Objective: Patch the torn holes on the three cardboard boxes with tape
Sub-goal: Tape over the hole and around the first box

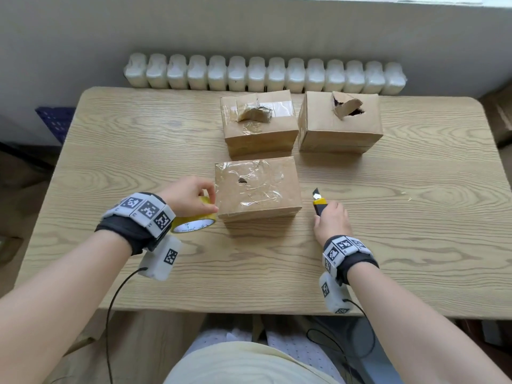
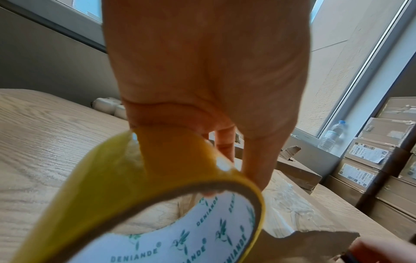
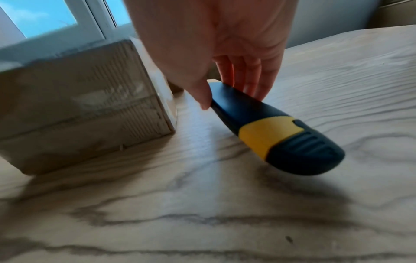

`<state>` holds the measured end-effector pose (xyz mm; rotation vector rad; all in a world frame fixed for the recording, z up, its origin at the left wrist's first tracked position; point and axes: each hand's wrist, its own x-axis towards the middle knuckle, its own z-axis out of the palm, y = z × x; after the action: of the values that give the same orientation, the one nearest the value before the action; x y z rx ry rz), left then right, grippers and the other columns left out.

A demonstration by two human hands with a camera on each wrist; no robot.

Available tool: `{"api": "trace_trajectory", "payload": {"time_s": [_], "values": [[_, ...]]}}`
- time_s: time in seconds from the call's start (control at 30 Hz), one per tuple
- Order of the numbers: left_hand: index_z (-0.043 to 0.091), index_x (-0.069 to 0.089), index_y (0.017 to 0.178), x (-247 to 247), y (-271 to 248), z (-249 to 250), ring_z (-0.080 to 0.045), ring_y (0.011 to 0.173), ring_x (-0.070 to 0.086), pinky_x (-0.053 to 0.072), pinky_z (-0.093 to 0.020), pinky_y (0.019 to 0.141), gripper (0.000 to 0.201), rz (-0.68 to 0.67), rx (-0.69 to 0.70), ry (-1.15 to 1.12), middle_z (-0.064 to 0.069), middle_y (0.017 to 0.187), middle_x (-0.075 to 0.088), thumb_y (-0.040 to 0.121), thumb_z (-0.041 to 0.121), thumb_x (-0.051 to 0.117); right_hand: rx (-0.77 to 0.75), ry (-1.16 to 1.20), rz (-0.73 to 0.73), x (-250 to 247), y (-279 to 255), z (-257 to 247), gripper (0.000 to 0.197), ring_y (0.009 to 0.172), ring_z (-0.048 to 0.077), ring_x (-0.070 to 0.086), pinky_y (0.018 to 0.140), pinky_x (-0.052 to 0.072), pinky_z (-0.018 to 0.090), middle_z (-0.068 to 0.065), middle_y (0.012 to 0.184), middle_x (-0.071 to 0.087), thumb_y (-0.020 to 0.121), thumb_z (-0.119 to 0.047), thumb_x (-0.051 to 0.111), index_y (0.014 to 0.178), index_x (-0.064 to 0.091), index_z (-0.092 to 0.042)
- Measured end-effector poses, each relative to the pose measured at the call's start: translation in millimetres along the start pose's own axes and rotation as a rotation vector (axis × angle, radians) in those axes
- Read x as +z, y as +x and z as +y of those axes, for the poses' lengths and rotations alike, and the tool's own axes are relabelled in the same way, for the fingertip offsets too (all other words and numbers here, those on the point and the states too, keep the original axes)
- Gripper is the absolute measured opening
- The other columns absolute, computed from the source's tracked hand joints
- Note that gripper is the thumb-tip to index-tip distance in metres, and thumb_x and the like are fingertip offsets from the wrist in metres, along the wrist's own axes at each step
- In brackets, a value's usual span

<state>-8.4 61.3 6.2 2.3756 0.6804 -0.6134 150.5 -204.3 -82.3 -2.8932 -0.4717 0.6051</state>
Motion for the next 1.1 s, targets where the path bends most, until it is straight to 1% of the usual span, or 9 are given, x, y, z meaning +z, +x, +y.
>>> {"api": "trace_trajectory", "payload": {"time_s": [0.2,0.27,0.4,0.47,0.53,0.63,0.73,0.9,1.1], "values": [[0.024,0.057,0.081,2.3,0.2,1.2,-0.013,0.071,0.051,0.042,-0.029,0.068,0.017,0.019,-0.010,0.029,0.004,0.080,0.056,0.089,0.040,0.059,-0.141,0.241,0.195,-44.6,-30.5,-13.5,0.034,0.104,0.031,0.050,0.086,0.039,0.038,0.015,0.113,0.051,0.094,-0.023,0.053,0.120,0.047,-0.001],[0.024,0.056,0.082,3.5,-0.6,2.3,-0.012,0.065,0.049,0.041,-0.029,0.064,0.017,0.035,-0.017,0.031,0.005,0.076,0.055,0.092,0.038,0.055,-0.250,0.340,0.153,-53.6,-39.2,-26.6,0.036,0.099,0.024,0.051,0.087,0.040,0.034,0.010,0.111,0.053,0.094,-0.024,0.055,0.124,0.049,-0.005],[0.025,0.056,0.081,3.5,-3.8,5.8,-0.009,0.063,0.047,0.038,-0.028,0.063,0.016,0.061,-0.010,0.031,0.007,0.073,0.054,0.092,0.036,0.055,-0.396,0.605,-0.317,-57.3,-53.6,-63.6,0.024,0.089,0.023,0.060,0.089,0.049,0.036,0.007,0.096,0.064,0.092,-0.020,0.058,0.110,0.062,-0.004],[0.024,0.057,0.082,2.5,-4.4,7.3,-0.012,0.068,0.049,0.037,-0.027,0.065,0.014,0.064,-0.006,0.033,0.005,0.076,0.055,0.092,0.035,0.055,-0.329,0.753,-0.582,-55.0,-64.3,-81.6,0.020,0.083,0.021,0.059,0.085,0.050,0.033,0.007,0.088,0.062,0.094,-0.014,0.056,0.105,0.063,0.001],[0.024,0.057,0.084,1.7,-4.6,7.8,-0.017,0.078,0.053,0.039,-0.028,0.069,0.013,0.064,-0.004,0.045,0.003,0.084,0.058,0.092,0.035,0.056,-0.262,0.822,-0.730,-50.9,-72.9,-94.8,0.019,0.086,0.021,0.059,0.086,0.052,0.033,0.010,0.091,0.062,0.094,-0.013,0.055,0.106,0.063,0.000],[0.025,0.056,0.084,1.8,-5.0,7.5,-0.018,0.090,0.056,0.043,-0.029,0.075,0.012,0.068,-0.002,0.031,0.004,0.095,0.061,0.091,0.035,0.056,-0.231,0.820,-0.759,-43.8,-76.5,-106.0,0.025,0.089,0.020,0.058,0.087,0.052,0.034,0.012,0.096,0.061,0.094,-0.015,0.056,0.112,0.062,0.001],[0.024,0.057,0.086,2.3,-6.8,8.2,-0.016,0.085,0.052,0.040,-0.029,0.073,0.012,0.093,-0.002,0.063,0.003,0.092,0.060,0.091,0.036,0.056,-0.191,0.836,-0.758,-39.0,-75.9,-113.6,0.026,0.088,0.022,0.057,0.079,0.052,0.028,0.014,0.096,0.057,0.094,-0.015,0.056,0.113,0.061,0.003],[0.022,0.061,0.089,4.7,-8.4,7.9,-0.016,0.087,0.053,0.038,-0.027,0.072,0.014,0.142,0.002,0.081,0.003,0.093,0.060,0.091,0.035,0.057,-0.181,0.850,-0.745,-35.4,-74.0,-119.2,0.014,0.076,0.015,0.059,0.068,0.053,0.020,0.011,0.090,0.058,0.094,-0.016,0.056,0.100,0.063,-0.005],[0.024,0.059,0.085,8.5,-7.6,6.4,-0.017,0.088,0.053,0.043,-0.030,0.077,0.012,0.154,0.006,0.040,0.003,0.090,0.060,0.091,0.034,0.056,-0.162,0.865,-0.767,-38.2,-74.8,-121.8,0.015,0.054,0.006,0.055,0.062,0.049,0.021,-0.013,0.046,0.055,0.095,-0.016,0.055,0.086,0.061,-0.006]]}}
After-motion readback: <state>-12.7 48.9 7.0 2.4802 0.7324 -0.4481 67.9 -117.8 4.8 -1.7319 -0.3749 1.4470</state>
